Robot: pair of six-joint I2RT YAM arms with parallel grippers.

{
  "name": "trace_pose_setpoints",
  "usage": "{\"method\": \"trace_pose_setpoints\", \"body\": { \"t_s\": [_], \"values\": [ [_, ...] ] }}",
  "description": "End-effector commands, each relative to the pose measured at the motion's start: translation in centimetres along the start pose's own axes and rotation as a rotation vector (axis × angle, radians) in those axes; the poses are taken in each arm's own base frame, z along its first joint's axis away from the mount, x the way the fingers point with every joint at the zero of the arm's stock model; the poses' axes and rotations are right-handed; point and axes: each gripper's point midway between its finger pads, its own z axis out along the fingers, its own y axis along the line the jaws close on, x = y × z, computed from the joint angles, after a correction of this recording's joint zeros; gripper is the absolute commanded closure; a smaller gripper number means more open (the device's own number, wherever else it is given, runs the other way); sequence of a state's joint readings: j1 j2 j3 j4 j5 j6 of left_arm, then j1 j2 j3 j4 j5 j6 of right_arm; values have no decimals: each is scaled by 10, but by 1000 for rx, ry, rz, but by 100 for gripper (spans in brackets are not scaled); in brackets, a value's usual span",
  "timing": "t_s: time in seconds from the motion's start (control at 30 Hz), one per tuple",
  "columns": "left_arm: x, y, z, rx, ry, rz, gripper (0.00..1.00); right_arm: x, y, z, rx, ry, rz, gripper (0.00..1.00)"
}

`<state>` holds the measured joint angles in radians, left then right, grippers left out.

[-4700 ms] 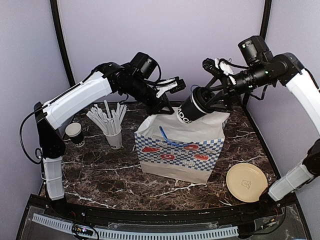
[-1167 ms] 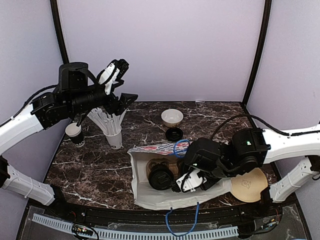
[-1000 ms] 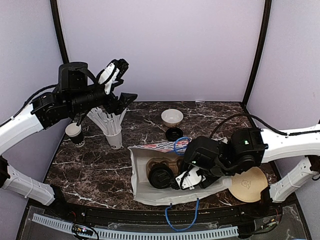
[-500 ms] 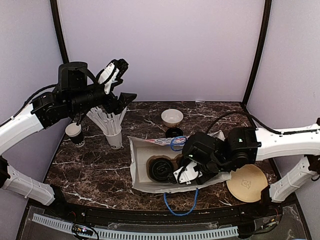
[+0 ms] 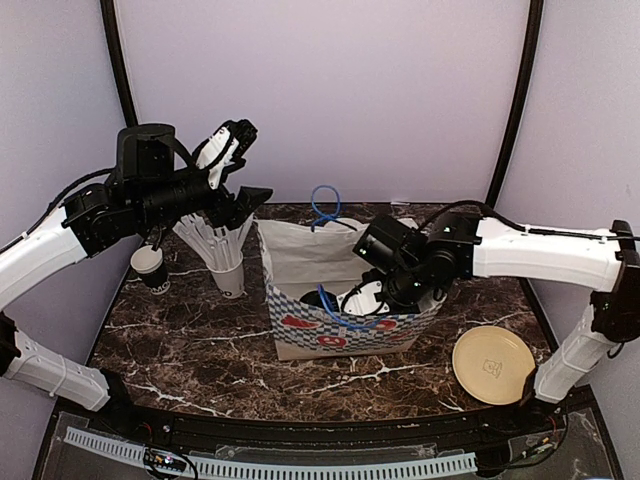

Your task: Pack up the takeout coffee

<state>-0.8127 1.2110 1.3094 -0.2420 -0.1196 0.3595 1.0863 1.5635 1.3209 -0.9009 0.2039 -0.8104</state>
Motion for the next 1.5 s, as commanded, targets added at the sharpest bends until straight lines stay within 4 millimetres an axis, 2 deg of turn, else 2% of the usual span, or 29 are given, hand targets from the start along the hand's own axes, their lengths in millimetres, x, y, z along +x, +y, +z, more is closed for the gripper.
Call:
{"method": "trace_pose_setpoints", "body": {
  "t_s": [0.0, 0.47, 0.7, 0.83, 1.0, 1.13, 1.27, 1.33, 1.47],
  "values": [
    [-2, 5, -7, -7, 4, 7, 19, 8, 2, 8, -152, -3, 94, 42],
    [1, 6, -9, -5, 27, -8, 19, 30, 8, 40, -433, -24, 276, 45],
    [3, 5, -13, 1, 42, -31, 19, 40, 21, 65, -414, -14, 285, 48],
    [1, 6, -19, 5, 41, -55, 19, 41, 27, 71, -382, 19, 288, 50],
    [-4, 8, -23, 4, 32, -74, 19, 37, 42, 70, -366, 81, 252, 50],
    [-10, 9, -23, 8, 22, -88, 20, 42, 31, 71, -274, 120, 271, 50],
    [-15, 10, -24, 12, 12, -99, 20, 34, 30, 61, -293, 77, 288, 50],
    [-21, 10, -24, 17, 4, -102, 20, 36, 29, 58, -285, 69, 284, 50],
    [-25, 6, -22, 47, 2, -113, 20, 33, 27, 51, -430, -65, 395, 48]
  ]
}}
